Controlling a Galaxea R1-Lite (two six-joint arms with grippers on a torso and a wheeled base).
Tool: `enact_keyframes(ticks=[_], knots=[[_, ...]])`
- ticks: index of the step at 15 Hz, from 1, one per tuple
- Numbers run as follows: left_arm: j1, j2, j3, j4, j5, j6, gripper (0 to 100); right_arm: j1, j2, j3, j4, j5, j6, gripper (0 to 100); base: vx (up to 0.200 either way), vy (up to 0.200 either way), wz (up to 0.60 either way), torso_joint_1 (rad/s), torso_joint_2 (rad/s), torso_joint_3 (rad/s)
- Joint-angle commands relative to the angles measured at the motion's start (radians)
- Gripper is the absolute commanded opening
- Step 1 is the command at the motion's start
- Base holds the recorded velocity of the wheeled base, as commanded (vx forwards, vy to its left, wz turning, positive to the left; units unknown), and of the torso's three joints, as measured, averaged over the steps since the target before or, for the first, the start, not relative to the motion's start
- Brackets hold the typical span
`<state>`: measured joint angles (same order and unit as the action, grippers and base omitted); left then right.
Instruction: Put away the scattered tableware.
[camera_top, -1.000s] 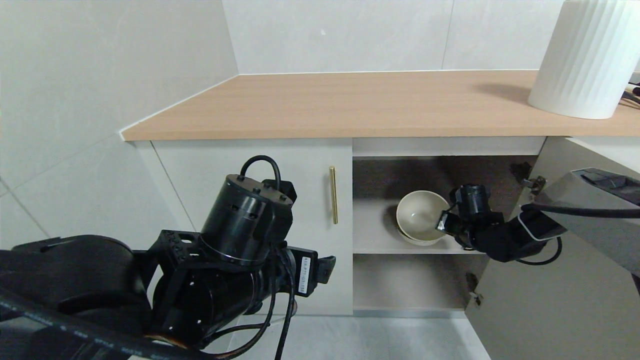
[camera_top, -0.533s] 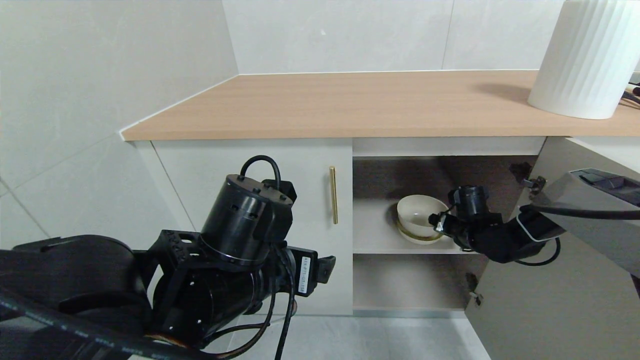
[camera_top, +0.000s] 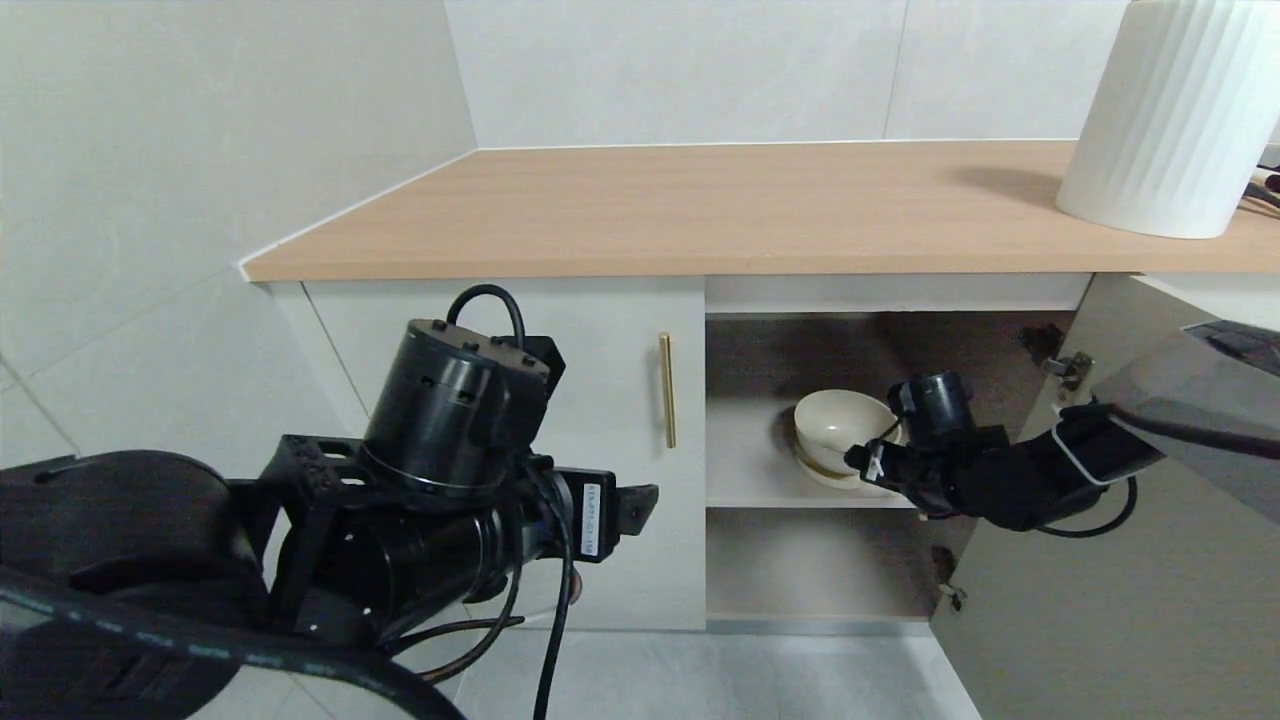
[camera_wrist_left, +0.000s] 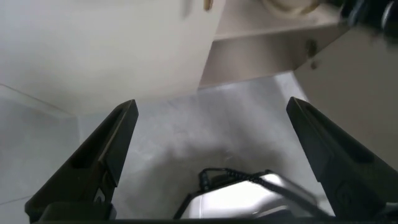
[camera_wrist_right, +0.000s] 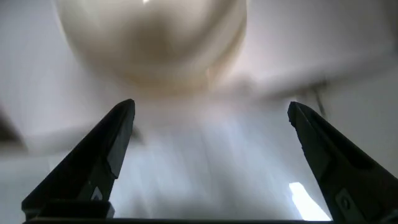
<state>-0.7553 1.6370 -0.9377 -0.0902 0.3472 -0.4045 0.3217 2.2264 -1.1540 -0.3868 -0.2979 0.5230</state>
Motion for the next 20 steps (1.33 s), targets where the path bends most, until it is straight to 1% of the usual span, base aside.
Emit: enact_keyframes(ticks=[1,2,4,5,6,7,8,10,15,20], knots=[[0.042,-0.063,0.0,0.007,-0.016,-0.005,100,0.076,-0.269,0.054,0.306,0.043,0.0,100,0.0,0.0,0.0,0.0,0.0,0.0],[0.079,-0.111,-0.003,0.027,-0.016,-0.002,100,0.106,-0.379,0.088,0.398,0.057,-0.003,100,0.0,0.0,0.0,0.0,0.0,0.0],[0.126,-0.192,-0.006,0.086,-0.022,0.006,100,0.131,-0.539,0.123,0.479,0.088,-0.051,100,0.0,0.0,0.0,0.0,0.0,0.0],[0.156,-0.241,0.023,0.133,-0.044,0.007,100,0.166,-0.654,0.148,0.551,0.112,-0.074,100,0.0,0.0,0.0,0.0,0.0,0.0],[0.198,-0.261,0.065,0.142,-0.079,0.009,100,0.2,-0.74,0.155,0.645,0.117,-0.101,100,0.0,0.0,0.0,0.0,0.0,0.0],[0.235,-0.273,0.088,0.141,-0.099,0.01,100,0.221,-0.789,0.16,0.717,0.117,-0.123,100,0.0,0.0,0.0,0.0,0.0,0.0],[0.263,-0.286,0.099,0.142,-0.113,0.01,100,0.238,-0.826,0.168,0.755,0.12,-0.123,100,0.0,0.0,0.0,0.0,0.0,0.0],[0.261,-0.318,0.115,0.142,-0.12,0.012,100,0.238,-0.846,0.2,0.76,0.154,-0.123,100,0.0,0.0,0.0,0.0,0.0,0.0],[0.252,-0.329,0.115,0.142,-0.12,0.015,100,0.261,-0.838,0.218,0.761,0.148,-0.127,100,-0.2,0.0,0.0,0.004,0.0,0.003],[0.246,-0.329,0.117,0.144,-0.12,0.018,100,0.261,-0.843,0.22,0.783,0.146,-0.13,100,-0.2,0.0,0.0,-0.001,0.0,0.003]])
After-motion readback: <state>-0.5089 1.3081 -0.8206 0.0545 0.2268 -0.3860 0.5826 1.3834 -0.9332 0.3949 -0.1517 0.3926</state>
